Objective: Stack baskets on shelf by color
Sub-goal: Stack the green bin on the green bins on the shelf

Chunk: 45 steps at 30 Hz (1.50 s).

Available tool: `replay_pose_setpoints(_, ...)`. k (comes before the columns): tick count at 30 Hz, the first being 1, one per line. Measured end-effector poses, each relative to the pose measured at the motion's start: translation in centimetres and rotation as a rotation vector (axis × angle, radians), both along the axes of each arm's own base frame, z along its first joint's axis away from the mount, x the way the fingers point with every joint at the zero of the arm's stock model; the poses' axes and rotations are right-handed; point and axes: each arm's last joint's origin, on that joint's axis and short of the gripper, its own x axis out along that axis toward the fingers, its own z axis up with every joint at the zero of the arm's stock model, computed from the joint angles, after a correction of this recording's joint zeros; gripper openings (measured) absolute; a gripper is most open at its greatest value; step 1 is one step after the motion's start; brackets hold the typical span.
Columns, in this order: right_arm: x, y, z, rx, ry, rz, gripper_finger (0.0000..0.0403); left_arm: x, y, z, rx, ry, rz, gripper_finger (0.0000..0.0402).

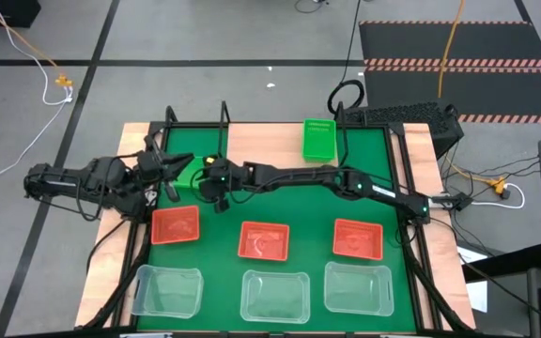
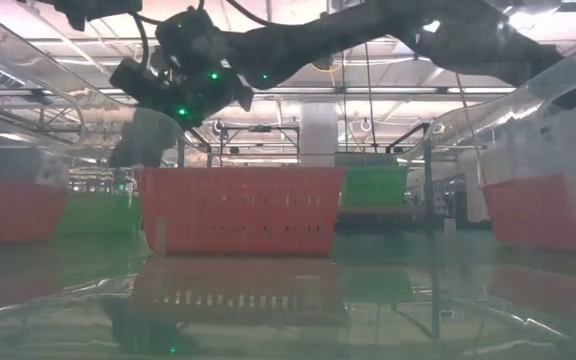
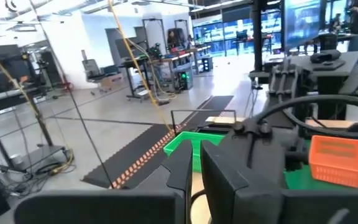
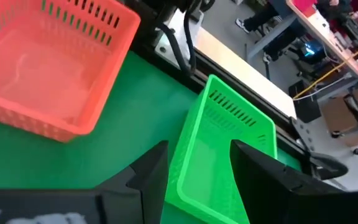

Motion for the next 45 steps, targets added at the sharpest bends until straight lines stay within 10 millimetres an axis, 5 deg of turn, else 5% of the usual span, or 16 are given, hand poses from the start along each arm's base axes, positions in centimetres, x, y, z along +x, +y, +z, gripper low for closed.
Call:
replay_pose_setpoints(32,0.0,1.3,-2.5,-0.018,-0.063,0.039,0.0169,0.0,0.1,0.3,-0.013,-0.032,0.030,0.0037)
replay_pose_setpoints(45,-0.1,0.0,-2.6,-0.016,-0.050,-0.029,0.0249,0.0,0.1,0.4,0.011,-0.035,0.032,0.0037)
